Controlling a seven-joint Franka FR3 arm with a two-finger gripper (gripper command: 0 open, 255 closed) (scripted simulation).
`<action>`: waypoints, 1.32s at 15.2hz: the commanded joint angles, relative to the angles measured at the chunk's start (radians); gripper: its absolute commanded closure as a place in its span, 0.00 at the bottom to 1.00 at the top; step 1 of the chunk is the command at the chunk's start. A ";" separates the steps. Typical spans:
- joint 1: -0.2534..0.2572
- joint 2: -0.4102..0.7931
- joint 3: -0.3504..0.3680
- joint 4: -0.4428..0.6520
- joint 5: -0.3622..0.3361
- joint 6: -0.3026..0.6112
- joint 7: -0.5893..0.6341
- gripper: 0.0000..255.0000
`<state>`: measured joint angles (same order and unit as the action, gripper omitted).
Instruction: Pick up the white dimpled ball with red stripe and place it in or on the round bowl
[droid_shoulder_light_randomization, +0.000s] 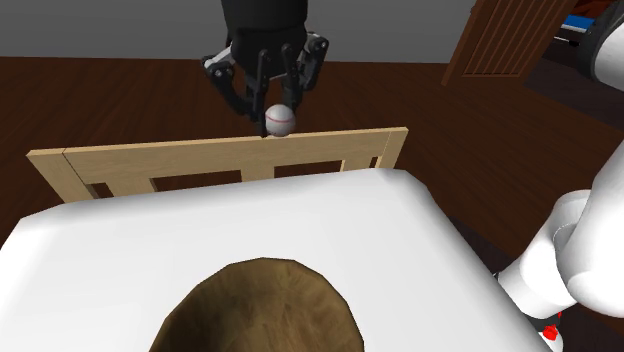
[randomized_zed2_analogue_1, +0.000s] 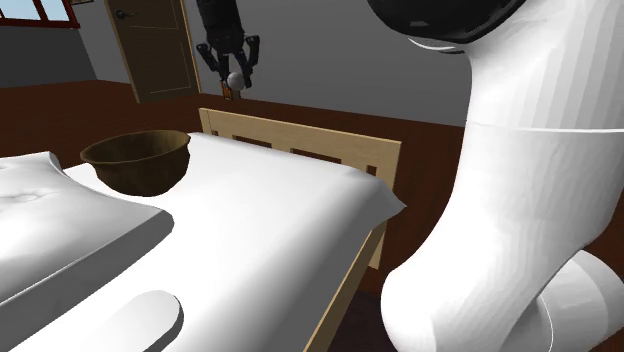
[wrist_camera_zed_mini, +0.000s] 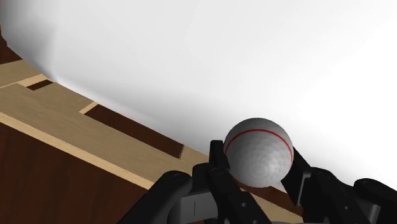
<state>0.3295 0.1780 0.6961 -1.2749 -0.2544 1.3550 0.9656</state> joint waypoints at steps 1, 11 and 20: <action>0.028 -0.003 0.017 -0.004 0.002 -0.006 0.047 1.00; 0.244 0.102 0.103 0.108 -0.065 -0.084 0.311 1.00; 0.343 0.152 0.126 0.092 -0.090 -0.048 0.436 1.00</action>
<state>0.6891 0.3480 0.8194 -1.1432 -0.3589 1.2813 1.4000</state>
